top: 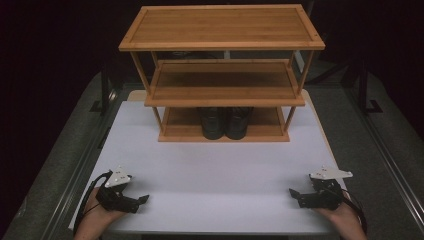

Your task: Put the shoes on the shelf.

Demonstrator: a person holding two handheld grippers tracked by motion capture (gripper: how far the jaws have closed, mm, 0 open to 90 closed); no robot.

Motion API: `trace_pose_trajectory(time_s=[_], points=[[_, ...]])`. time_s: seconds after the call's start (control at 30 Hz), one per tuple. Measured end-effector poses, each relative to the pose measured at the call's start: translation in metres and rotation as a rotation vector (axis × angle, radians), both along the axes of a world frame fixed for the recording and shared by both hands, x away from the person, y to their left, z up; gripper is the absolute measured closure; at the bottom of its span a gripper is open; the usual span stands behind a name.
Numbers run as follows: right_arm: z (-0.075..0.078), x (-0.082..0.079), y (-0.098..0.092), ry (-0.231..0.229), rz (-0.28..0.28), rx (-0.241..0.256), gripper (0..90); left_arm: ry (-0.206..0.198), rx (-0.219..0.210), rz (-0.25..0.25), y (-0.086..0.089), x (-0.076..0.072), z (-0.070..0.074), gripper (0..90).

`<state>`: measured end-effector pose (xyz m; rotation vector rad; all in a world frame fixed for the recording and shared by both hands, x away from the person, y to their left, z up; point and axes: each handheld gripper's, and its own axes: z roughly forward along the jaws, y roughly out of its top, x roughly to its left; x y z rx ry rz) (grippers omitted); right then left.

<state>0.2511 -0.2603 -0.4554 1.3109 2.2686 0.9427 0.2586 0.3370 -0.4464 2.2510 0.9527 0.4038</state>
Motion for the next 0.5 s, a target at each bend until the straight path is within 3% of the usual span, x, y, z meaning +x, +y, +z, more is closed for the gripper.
trace_pose_trajectory(time_s=[0.5], points=[[-0.0021, -0.0017, -0.0040, -0.008, -0.013, 0.002, 8.2, -0.013, -0.027, -0.010, 0.0034, -0.0009, -0.0038, 1.2]])
